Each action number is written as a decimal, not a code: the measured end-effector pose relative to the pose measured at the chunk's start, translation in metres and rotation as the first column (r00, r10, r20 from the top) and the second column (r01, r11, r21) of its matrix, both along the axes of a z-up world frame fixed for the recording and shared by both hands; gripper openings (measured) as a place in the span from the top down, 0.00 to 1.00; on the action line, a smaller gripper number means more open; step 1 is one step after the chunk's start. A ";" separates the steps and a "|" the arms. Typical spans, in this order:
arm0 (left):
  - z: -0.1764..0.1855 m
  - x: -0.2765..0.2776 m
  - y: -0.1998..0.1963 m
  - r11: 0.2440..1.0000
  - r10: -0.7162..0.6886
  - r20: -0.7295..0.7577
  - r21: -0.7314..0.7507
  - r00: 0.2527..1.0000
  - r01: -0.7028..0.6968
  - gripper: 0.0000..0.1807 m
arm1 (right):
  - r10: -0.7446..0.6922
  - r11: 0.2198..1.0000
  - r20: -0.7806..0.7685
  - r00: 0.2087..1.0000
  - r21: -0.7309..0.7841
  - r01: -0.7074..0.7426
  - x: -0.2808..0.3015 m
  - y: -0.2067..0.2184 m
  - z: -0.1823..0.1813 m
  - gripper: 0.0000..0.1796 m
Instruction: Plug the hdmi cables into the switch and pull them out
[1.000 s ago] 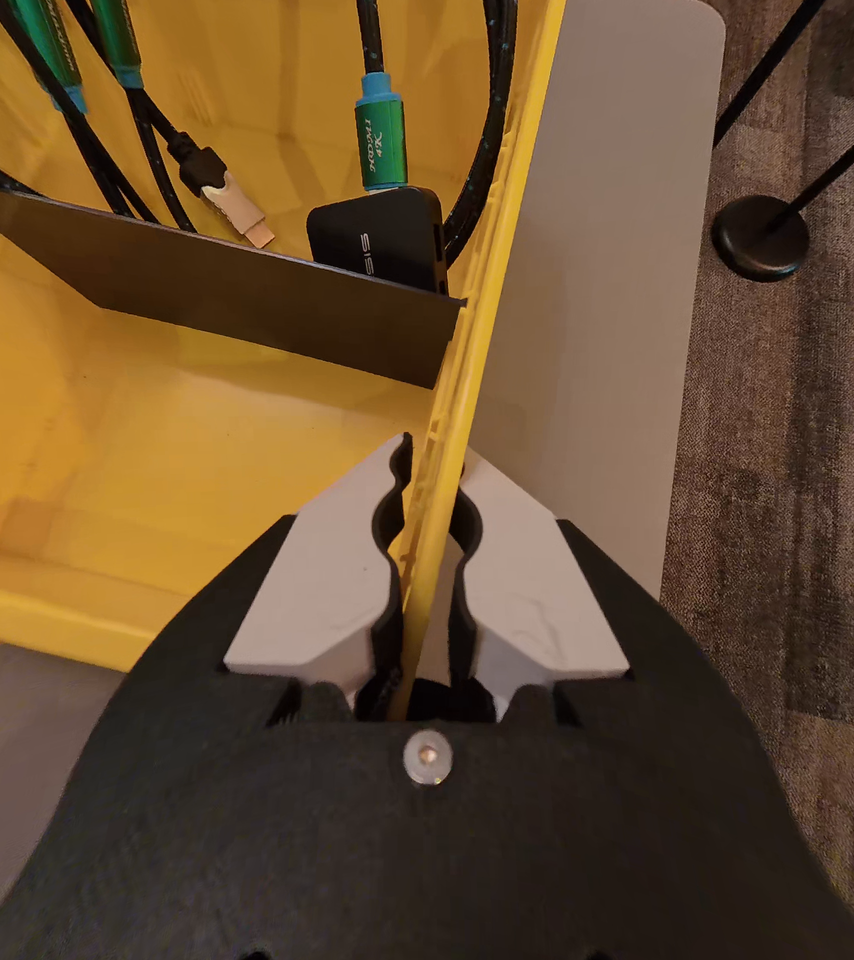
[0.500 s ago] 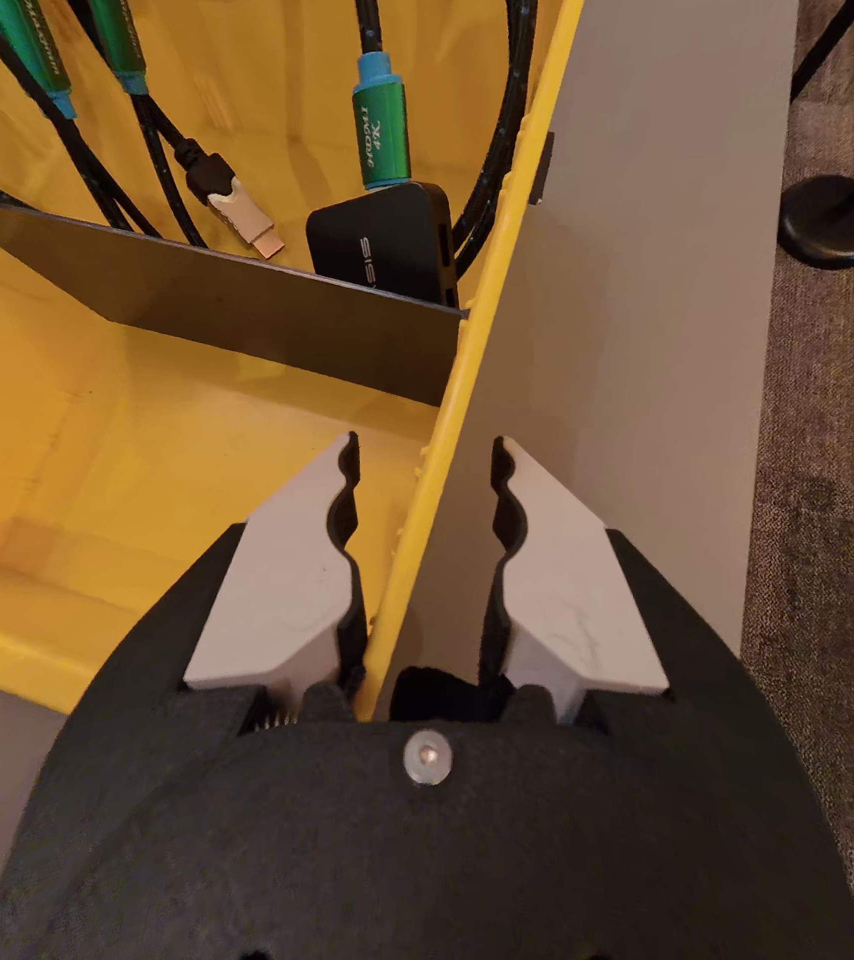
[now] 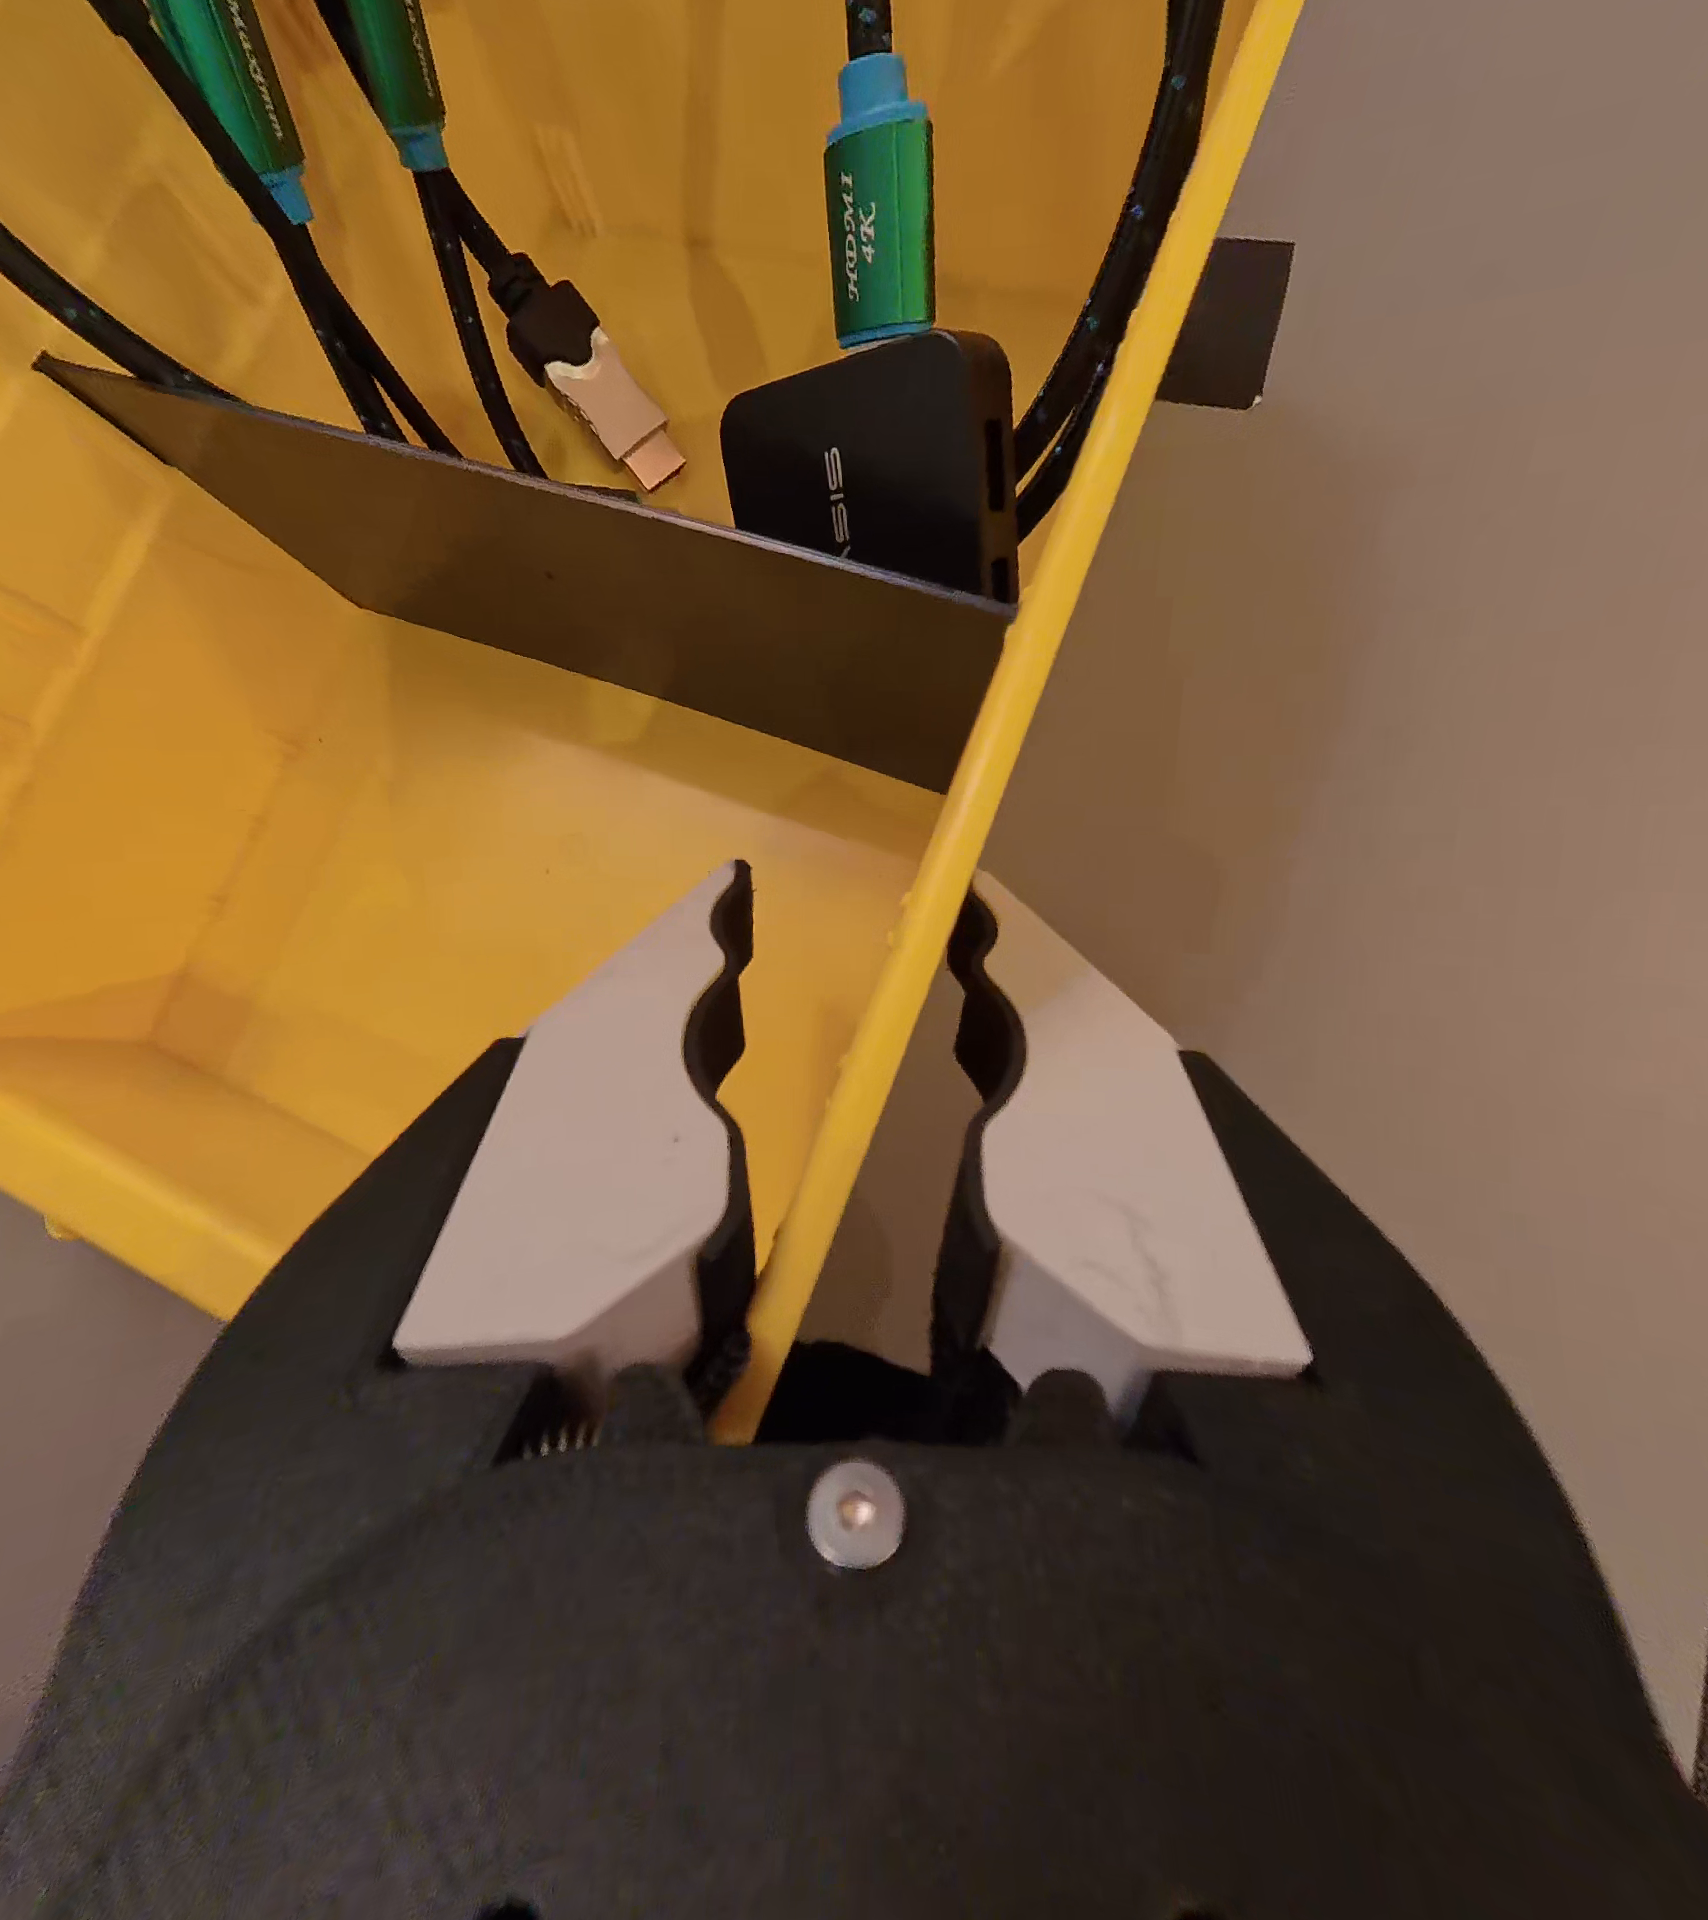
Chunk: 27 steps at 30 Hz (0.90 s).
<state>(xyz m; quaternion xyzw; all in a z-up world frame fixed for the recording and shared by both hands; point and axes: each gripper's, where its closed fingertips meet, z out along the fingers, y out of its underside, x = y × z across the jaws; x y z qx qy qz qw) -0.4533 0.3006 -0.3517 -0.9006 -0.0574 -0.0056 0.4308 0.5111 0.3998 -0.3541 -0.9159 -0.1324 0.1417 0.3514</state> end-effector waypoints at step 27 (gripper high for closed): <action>0.035 0.039 -0.014 0.989 -0.094 0.048 0.122 0.994 0.087 0.91 | 0.610 0.787 -0.002 0.792 -0.111 -0.607 -0.067 -0.105 0.015 0.79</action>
